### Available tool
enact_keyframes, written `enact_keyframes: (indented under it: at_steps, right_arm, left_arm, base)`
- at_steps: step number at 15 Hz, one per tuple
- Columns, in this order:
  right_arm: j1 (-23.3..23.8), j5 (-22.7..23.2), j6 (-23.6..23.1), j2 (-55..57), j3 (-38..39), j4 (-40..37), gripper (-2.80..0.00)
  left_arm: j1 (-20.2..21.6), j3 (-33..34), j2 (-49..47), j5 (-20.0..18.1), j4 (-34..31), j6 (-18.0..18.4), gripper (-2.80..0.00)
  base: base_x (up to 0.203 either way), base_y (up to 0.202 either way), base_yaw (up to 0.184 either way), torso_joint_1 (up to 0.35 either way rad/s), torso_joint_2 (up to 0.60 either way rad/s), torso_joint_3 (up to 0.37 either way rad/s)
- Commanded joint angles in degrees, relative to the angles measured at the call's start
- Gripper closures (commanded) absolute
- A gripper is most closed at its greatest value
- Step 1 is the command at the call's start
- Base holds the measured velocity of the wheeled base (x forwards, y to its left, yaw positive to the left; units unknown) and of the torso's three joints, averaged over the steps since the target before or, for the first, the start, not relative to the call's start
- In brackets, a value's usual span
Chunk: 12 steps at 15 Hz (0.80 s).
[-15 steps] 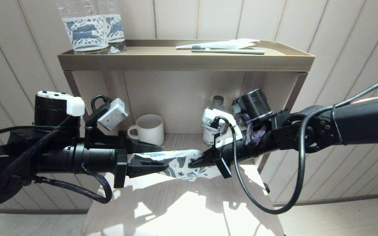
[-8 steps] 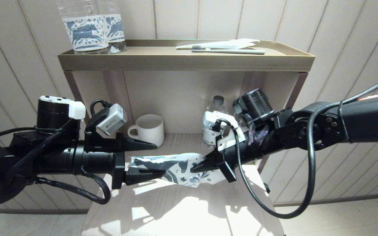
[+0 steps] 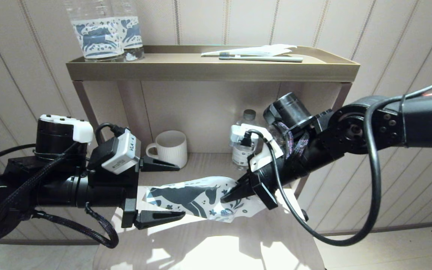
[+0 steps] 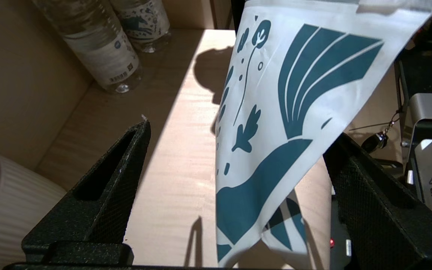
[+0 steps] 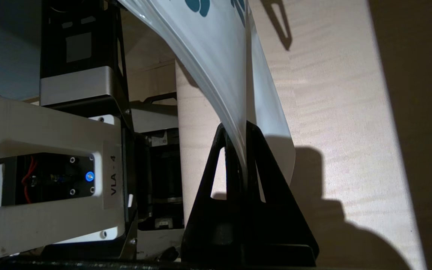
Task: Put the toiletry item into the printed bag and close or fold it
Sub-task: Hand it to the other hand
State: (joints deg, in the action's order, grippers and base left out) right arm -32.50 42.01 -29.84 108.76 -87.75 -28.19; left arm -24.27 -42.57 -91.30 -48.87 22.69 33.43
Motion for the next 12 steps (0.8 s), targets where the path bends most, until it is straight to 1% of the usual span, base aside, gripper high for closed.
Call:
enact_keyframes:
  at_steps: [1, 3, 5, 7, 10, 12]
  right_arm:
    - [-0.04, 0.04, -0.34, 0.30, -4.06, -4.61, 0.00]
    - [-0.56, -1.54, -0.40, 1.07, -7.64, -10.08, 0.00]
    - [-0.90, -3.48, -0.48, 1.82, -9.41, -12.33, 0.00]
    - [-1.34, -6.16, -1.01, 2.15, -10.16, -14.97, 0.00]
    - [-1.64, -6.33, -1.10, 2.24, -10.72, -15.05, 0.00]
    - [-1.69, -6.39, -1.16, 2.58, -11.21, -15.06, 0.00]
  left_arm:
    - [-0.07, -1.29, 0.06, -0.26, -0.09, 0.65, -2.80]
    - [-0.88, -2.74, -0.35, -0.35, -0.30, 0.75, -2.80]
    - [-1.55, -4.44, -0.98, -0.32, -1.28, 0.77, -2.80]
    - [-1.99, -7.61, -1.41, -0.25, -5.01, 1.37, -2.80]
    - [-2.48, -7.97, -2.19, -0.26, -9.13, 5.57, -2.80]
    - [-2.80, -7.88, -3.01, -0.26, -10.96, 7.22, -2.80]
  base:
    - [0.000, 0.000, 0.000, 0.000, 0.00, 0.000]
    - [0.000, 0.000, 0.000, 0.000, 0.00, 0.000]
    - [0.000, 0.000, 0.000, 0.000, 0.00, 0.000]
    - [0.000, 0.000, 0.000, 0.000, 0.00, 0.000]
    - [0.000, 0.000, 0.000, 0.000, 0.00, 0.000]
    - [0.000, 0.000, 0.000, 0.000, 0.00, 0.000]
